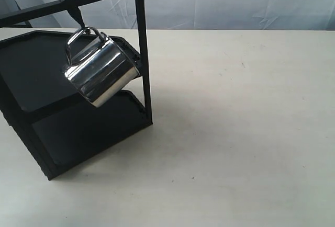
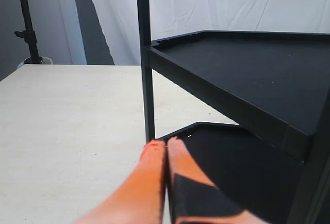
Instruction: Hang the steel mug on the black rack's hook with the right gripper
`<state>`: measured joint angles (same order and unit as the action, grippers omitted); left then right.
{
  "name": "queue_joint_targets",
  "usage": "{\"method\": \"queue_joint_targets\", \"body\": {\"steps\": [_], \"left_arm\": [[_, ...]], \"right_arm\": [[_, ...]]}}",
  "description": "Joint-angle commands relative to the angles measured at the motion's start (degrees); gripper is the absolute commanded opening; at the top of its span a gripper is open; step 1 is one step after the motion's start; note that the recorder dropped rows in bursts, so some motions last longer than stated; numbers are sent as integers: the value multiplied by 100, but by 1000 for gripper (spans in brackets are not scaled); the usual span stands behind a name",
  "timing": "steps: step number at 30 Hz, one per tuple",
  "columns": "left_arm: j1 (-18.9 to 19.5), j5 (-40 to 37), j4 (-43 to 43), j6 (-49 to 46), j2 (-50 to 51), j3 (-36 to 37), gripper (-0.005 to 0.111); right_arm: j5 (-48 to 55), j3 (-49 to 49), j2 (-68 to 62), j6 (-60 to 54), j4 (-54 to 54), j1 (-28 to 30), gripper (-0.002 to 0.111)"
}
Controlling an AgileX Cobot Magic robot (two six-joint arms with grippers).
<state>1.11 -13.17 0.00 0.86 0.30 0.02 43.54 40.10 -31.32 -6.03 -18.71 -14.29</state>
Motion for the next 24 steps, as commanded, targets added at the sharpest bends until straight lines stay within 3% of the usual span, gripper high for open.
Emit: {"method": "queue_joint_targets", "body": {"steps": [1,8,16,24], "left_arm": [[-7,-6,0,10,-30,-2,2],[-7,-6,0,10,-30,-2,2],[-7,-6,0,10,-30,-2,2],[-7,-6,0,10,-30,-2,2]], "right_arm": [[518,-31,468,28,-477,-13,0],[338,-190,1273,-126,-323,144,0],[-3465,-1927,2113,-149,837,1542,0],[-3455,-3197,2085,-38,1144,1695,0]]}}
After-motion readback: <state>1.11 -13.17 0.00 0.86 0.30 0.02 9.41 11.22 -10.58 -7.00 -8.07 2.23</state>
